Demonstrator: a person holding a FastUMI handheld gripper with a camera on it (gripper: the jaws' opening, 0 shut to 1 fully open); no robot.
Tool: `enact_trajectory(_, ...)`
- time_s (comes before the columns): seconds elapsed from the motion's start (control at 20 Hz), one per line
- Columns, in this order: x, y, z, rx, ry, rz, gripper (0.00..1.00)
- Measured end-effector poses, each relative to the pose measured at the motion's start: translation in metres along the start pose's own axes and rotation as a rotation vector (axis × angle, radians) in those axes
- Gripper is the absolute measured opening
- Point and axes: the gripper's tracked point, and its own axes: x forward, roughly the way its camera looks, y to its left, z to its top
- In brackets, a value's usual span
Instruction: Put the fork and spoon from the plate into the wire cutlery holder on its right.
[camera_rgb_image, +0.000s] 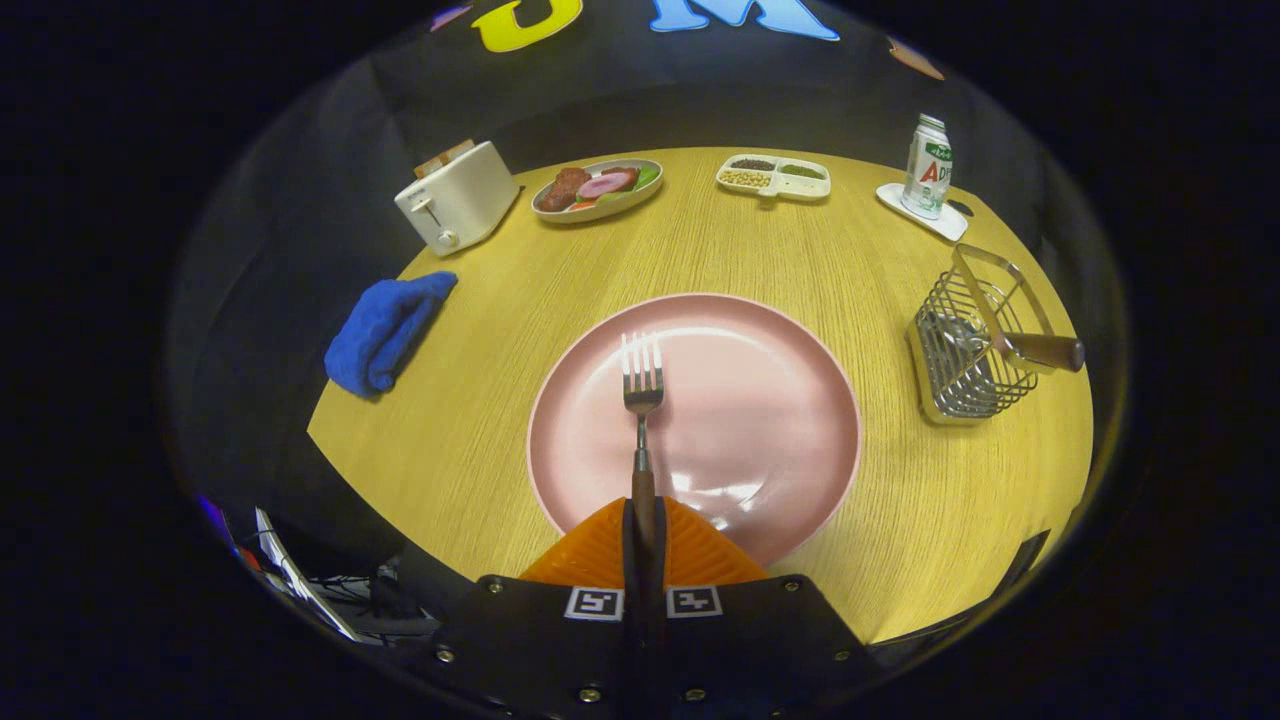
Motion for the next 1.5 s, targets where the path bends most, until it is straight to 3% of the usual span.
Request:
enact_trajectory(0.6, -0.048, -0.098, 0.075, 0.138, -0.161, -0.128, 0.01)
enact_trajectory(0.9, -0.077, -0.144, 0.086, 0.173, -0.199, -0.194, 0.02)
enact_trajectory(1.5, -0.099, -0.184, 0.057, 0.15, -0.047, -0.223, 0.02)
